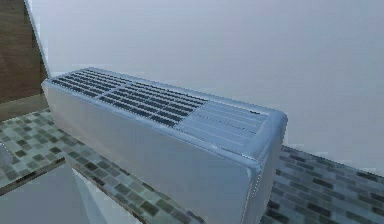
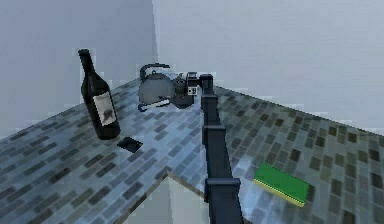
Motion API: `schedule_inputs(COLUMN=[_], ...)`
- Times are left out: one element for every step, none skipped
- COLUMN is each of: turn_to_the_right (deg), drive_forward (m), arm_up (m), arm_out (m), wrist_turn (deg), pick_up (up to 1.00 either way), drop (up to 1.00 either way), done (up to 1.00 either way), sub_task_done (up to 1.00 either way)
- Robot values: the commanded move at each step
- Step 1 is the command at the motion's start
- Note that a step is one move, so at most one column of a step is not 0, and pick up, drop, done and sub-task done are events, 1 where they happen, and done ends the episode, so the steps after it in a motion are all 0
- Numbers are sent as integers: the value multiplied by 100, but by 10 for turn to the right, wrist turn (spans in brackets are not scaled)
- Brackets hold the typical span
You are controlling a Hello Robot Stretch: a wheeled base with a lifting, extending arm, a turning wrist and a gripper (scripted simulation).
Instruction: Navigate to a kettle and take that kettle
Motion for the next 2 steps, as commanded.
schedule_inputs(turn_to_the_right=[0,0], drive_forward=[0,0], arm_up=[10,0], arm_out=[0,0], wrist_turn=[0,0], pick_up=[0,0], drop=[0,0], done=[0,100], sub_task_done=[0,0])
